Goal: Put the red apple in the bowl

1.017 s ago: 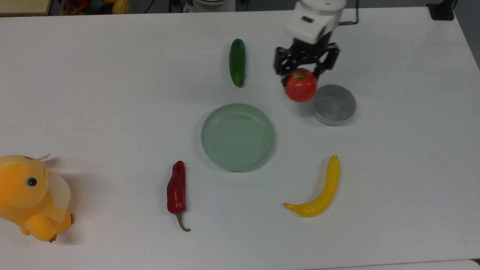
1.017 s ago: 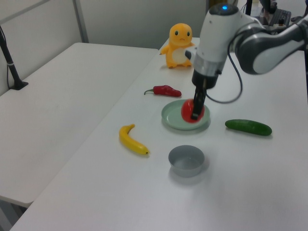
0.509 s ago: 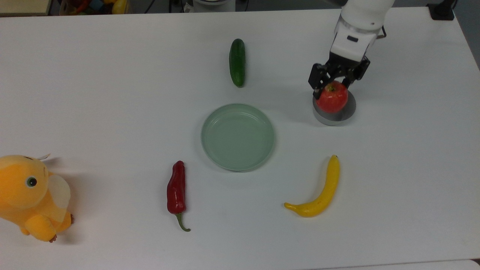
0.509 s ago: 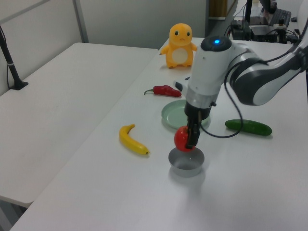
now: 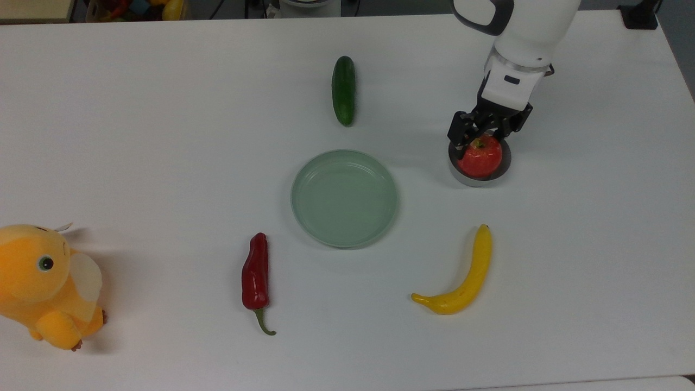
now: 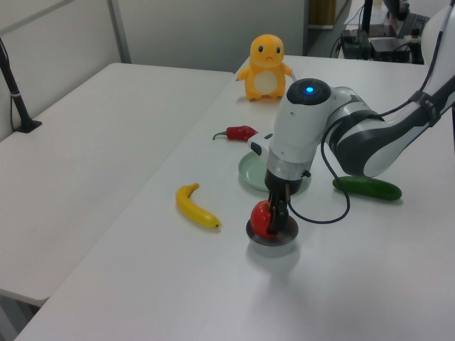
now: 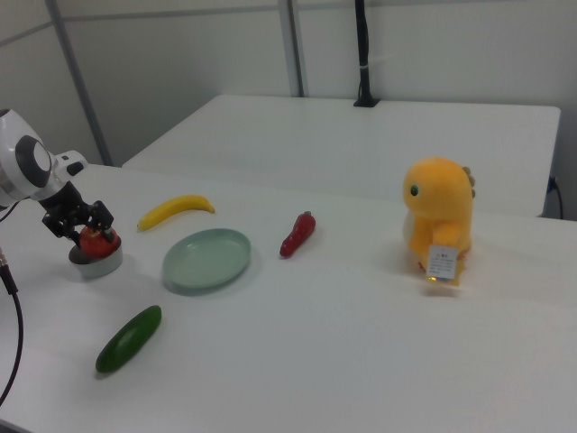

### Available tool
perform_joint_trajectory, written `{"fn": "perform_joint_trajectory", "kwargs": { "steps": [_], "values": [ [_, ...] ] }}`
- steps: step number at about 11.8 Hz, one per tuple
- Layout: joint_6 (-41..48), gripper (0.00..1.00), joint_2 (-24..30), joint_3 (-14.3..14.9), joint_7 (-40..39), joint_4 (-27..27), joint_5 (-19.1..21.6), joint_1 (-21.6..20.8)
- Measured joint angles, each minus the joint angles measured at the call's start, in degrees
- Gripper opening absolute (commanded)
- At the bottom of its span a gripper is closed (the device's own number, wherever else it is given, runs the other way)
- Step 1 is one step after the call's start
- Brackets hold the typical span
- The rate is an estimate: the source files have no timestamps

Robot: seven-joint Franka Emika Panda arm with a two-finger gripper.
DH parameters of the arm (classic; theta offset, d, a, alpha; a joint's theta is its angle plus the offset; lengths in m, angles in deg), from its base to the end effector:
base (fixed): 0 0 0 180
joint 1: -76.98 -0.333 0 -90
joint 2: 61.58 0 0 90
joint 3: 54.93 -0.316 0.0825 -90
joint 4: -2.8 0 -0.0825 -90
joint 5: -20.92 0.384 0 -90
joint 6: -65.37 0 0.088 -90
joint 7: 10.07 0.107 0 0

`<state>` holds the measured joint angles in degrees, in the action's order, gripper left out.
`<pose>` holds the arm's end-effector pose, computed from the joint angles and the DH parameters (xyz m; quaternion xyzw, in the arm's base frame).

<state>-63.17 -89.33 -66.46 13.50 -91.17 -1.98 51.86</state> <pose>0.5714 0.3892 0.3533 0.9681 0.2110 0.1165 0.0687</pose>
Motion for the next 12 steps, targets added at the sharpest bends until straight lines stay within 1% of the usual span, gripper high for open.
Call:
{"fn": "perform_joint_trajectory", "kwargs": {
  "steps": [1,4,7,8,9,10,11,12],
  "values": [
    [0.0,1.0,0.0,-0.2,0.1,0.1,0.0,-0.2],
    [0.0,1.0,0.0,-0.3,0.9,0.5,-0.1,-0.6],
    [0.0,1.0,1.1,-0.3,5.0,1.6,-0.1,-0.4],
    [1.7,1.0,2.6,-0.2,6.2,1.8,-0.1,-0.2],
    [5.5,1.0,4.9,-0.2,6.9,1.9,-0.1,0.2],
    [10.0,1.0,7.8,-0.1,7.1,2.0,1.0,1.0],
    [14.8,1.0,11.2,0.1,6.3,1.7,2.6,2.1],
    [19.0,1.0,14.8,0.9,2.9,0.8,4.1,2.9]
  ]
}}
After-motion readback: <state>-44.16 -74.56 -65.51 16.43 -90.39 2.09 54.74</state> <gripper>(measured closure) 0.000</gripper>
